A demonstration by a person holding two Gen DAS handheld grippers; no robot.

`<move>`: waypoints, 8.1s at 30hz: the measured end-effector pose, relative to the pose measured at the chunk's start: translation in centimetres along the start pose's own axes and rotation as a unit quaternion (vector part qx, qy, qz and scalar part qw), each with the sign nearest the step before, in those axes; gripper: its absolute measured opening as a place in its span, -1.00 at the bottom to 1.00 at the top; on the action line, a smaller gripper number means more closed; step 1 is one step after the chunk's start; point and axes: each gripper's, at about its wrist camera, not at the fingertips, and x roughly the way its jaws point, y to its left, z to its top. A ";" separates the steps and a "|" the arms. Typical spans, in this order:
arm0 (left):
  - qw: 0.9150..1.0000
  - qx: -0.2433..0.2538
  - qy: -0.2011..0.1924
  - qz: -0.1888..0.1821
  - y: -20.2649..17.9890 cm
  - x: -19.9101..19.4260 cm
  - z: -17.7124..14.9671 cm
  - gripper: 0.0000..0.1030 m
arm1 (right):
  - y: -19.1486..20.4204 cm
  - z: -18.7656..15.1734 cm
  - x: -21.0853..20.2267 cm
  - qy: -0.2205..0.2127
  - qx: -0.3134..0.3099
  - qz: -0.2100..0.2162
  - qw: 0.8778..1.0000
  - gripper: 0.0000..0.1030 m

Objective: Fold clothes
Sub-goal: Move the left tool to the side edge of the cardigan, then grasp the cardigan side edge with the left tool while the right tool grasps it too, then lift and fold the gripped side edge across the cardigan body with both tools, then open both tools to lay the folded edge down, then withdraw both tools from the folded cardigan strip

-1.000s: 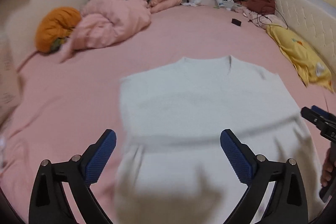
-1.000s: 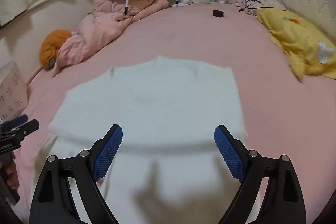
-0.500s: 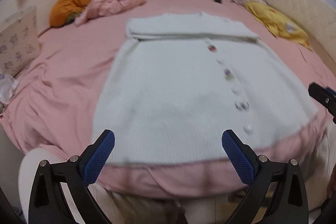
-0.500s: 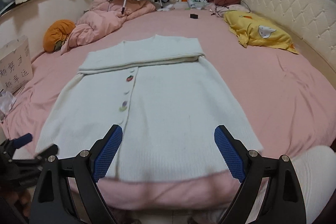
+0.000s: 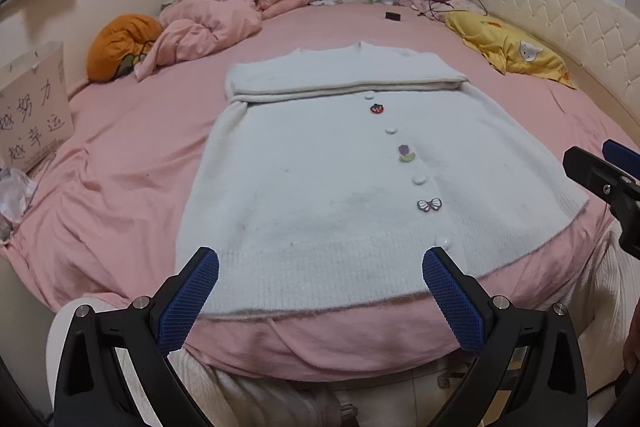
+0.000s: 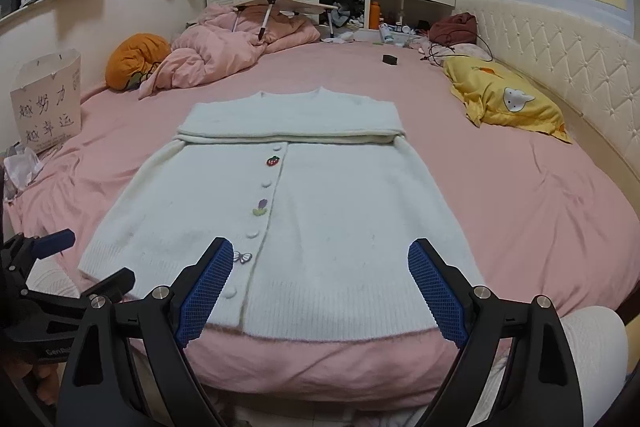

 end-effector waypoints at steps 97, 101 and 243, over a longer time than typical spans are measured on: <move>0.924 -0.324 -0.057 -0.196 13.3 8.0 5.8 -0.84 | -18.8 4.0 7.4 0.042 0.331 0.142 0.932 -0.88; 0.928 -0.318 -0.081 -0.178 14.6 9.2 10.1 -0.84 | -18.9 8.5 9.4 0.019 0.287 0.136 0.948 -0.88; 0.981 -0.190 0.033 -0.007 4.0 5.6 2.8 0.79 | -4.1 7.7 11.8 -0.029 -0.015 0.013 0.999 0.62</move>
